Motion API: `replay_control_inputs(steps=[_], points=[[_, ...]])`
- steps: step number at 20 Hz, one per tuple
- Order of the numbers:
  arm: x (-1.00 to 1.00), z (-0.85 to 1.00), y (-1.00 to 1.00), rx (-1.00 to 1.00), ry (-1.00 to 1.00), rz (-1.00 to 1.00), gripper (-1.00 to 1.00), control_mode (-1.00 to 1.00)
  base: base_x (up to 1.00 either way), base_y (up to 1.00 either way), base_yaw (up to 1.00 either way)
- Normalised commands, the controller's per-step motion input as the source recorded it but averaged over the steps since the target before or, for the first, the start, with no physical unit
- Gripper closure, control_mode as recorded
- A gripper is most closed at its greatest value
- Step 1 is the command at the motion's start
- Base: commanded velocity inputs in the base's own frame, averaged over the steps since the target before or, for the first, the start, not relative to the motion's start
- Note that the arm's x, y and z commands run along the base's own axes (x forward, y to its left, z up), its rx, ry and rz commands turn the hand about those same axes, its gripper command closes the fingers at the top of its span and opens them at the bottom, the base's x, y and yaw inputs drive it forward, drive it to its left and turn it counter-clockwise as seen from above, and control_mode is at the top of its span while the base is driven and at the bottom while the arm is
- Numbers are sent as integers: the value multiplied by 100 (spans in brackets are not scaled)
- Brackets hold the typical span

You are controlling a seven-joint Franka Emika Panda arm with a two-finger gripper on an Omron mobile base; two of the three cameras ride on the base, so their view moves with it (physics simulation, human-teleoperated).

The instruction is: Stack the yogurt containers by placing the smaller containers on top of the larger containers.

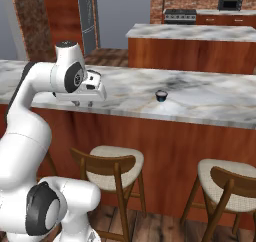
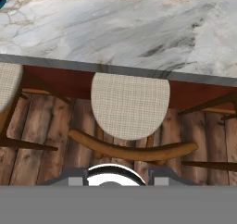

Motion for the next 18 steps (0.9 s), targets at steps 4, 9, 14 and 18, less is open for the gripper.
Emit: replay_control_inputs(steps=[4, 9, 14, 18], points=[[0, 0, 16, -2, -4, 0, -100, -100, 0, 0, 0], [0, 0, 48, -9, -10, 0, -100, -100, 0, 0, 0], [0, 0, 56, -10, -8, 0, -100, -100, 0, 0, 0], [0, 0, 46, -8, -5, 0, -100, -100, 0, 0, 0]])
